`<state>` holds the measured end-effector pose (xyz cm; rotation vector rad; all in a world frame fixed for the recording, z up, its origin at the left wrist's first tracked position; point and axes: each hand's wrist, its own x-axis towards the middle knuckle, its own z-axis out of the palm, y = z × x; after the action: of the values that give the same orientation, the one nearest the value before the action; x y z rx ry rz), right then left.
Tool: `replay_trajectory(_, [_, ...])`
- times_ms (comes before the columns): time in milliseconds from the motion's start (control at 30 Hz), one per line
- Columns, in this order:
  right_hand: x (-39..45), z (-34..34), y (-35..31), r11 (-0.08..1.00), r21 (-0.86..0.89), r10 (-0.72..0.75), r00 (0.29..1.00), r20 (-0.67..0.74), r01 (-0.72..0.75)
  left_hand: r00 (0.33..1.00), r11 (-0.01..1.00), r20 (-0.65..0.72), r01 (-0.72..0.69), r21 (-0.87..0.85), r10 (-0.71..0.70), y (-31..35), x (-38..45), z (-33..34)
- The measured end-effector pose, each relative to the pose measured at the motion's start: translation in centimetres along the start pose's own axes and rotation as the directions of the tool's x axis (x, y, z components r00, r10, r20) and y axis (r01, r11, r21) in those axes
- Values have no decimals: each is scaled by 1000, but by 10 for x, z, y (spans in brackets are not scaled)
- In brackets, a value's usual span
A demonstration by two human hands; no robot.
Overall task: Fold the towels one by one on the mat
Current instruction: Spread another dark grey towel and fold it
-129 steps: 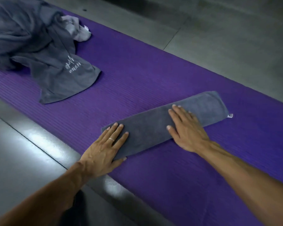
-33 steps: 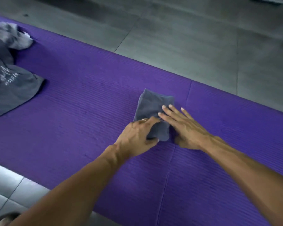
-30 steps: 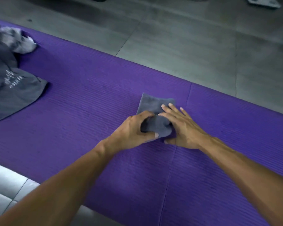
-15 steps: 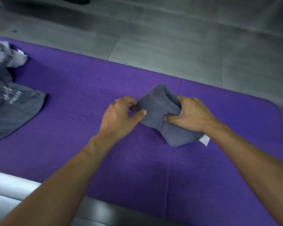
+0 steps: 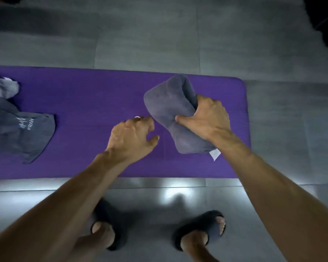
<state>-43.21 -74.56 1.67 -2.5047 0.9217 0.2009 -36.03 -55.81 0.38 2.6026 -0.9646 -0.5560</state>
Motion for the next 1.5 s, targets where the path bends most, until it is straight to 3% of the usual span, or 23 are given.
replay_trajectory(367, [-83,-284,10,980,199,4,992,-123,21,999,990,-39,-21,137,27,223,-42,-170])
replay_trajectory(600, [-70,-431,24,976,216,15,986,-167,22,997,995,-70,-28,95,35,340,-17,-240])
replay_trajectory(900, [-6,-573,65,977,214,64,939,-337,10,977,984,-129,-158,82,168,452,84,-307])
replay_trajectory(1300, [157,-709,215,982,167,-42,963,-267,89,986,992,-142,-72,102,87,614,265,-309])
replay_trajectory(1500, [247,-774,277,990,110,-56,972,-228,83,980,998,-187,-60,15,62,685,358,-322])
